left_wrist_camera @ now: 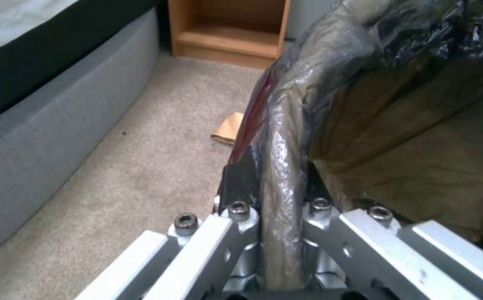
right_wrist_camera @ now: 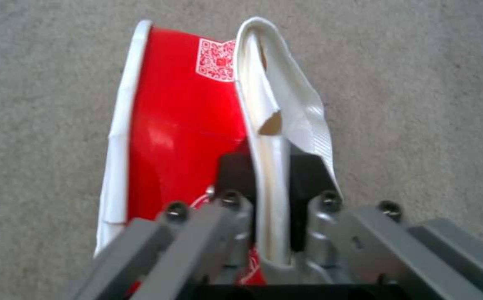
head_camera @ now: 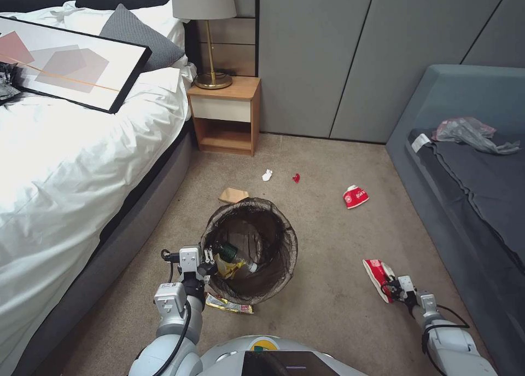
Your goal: Pick up the trash bin, then pick up the garbage from the floor and place it into the trash bin.
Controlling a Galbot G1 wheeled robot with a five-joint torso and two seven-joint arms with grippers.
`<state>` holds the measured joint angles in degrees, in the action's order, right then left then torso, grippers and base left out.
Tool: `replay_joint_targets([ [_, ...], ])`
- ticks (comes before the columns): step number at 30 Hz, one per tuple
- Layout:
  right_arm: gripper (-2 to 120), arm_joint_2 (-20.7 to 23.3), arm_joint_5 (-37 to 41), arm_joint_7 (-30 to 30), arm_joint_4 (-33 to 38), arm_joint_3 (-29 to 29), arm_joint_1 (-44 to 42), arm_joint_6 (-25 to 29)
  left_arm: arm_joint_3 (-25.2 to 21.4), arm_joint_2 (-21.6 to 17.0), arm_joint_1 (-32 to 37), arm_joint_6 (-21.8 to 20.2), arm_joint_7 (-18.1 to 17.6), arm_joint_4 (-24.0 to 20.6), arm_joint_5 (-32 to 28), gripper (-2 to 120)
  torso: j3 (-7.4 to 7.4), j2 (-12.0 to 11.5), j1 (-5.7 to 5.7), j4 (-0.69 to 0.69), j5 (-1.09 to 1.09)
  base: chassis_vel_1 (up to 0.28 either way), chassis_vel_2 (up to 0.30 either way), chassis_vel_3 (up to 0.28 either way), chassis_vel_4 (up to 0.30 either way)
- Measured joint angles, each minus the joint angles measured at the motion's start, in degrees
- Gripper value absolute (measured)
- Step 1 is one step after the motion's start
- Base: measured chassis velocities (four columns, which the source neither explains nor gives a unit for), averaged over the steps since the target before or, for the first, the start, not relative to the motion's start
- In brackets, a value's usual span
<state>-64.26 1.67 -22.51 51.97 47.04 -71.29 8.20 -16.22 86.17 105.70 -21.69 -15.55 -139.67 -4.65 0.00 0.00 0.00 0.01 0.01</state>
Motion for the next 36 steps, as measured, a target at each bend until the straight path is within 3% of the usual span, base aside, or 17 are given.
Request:
replay_joint_targets([
  [1,0,-0.19,0.01,0.0,0.1,0.02,-0.1,0.02,0.03,0.0,-0.04,0.02,0.0,0.0,-0.02,2,0.0,0.0,0.0,0.0,0.0,0.0,0.0,0.0,0.0],
  [13,0,-0.79,0.0,0.33,0.2,-0.09,0.02,0.33,-0.04,-0.02,-0.18,0.08,-0.02,0.02,-0.11,2,0.0,0.0,0.0,-0.02,-0.01,0.0,0.0,0.0,0.0],
  [21,0,-1.2,2.18,4.39,3.66,-0.8,-0.81,1.15,-0.06,0.05,-0.34,0.11,-0.03,0.19,-0.16,2,0.01,0.0,0.0,0.0,0.05,0.0,0.0,0.0,0.0],
  [22,0,-1.86,5.19,5.54,9.03,-1.01,-2.43,3.03,-0.07,0.09,-0.44,0.12,-0.03,0.42,-0.18,2,0.01,0.0,0.0,0.01,0.04,0.0,0.0,0.0,0.0],
  [24,0,-2.05,6.08,5.7,10.89,-1.09,-2.96,3.71,-0.09,0.08,-0.45,0.12,-0.03,0.52,-0.18,2,0.01,0.0,0.0,-0.01,0.03,0.0,0.0,0.0,0.0],
  [26,0,-2.82,11.1,5.31,19.23,-2.01,-4.96,8.22,0.01,0.1,-0.52,0.13,-0.03,0.97,-0.16,2,0.01,0.0,0.0,-0.02,0.0,0.0,0.0,0.0,0.0],
  [27,0,-2.82,11.1,5.31,19.23,-2.01,-4.96,8.22,0.01,0.1,-0.52,0.13,-0.03,0.97,-0.16,2,0.01,0.0,0.0,-0.02,0.0,0.0,0.0,0.0,0.0],
  [29,0,-3.6,15.83,3.59,27.83,-3.04,-6.69,12.47,0.28,0.13,-0.56,0.13,0.0,1.19,-0.06,2,0.01,0.0,0.0,0.02,-0.01,0.0,0.0,0.0,0.0],
  [30,0,-3.93,18.98,2.47,35.62,-3.8,-8.49,13.46,0.3,0.14,-0.54,0.14,0.01,1.26,0.04,2,0.01,0.0,0.0,0.01,0.0,0.0,0.0,0.0,0.0],
  [31,0,-3.93,18.98,2.47,35.62,-3.8,-8.49,13.46,0.3,0.14,-0.54,0.14,0.01,1.26,0.04,2,0.01,0.0,0.0,0.01,0.0,0.0,0.0,0.0,0.0],
  [34,0,-4.15,22.97,0.27,50.9,-5.5,-11.05,13.59,0.35,0.14,-0.5,0.14,0.1,1.61,0.08,2,0.0,0.0,0.0,-0.01,-0.04,0.0,0.0,0.0,0.0],
  [36,0,-4.09,23.78,-0.2,54.23,-6.18,-11.6,13.47,0.37,0.13,-0.5,0.14,0.12,1.72,0.07,2,0.0,0.0,0.0,0.0,-0.05,0.0,0.0,0.0,0.0],
])
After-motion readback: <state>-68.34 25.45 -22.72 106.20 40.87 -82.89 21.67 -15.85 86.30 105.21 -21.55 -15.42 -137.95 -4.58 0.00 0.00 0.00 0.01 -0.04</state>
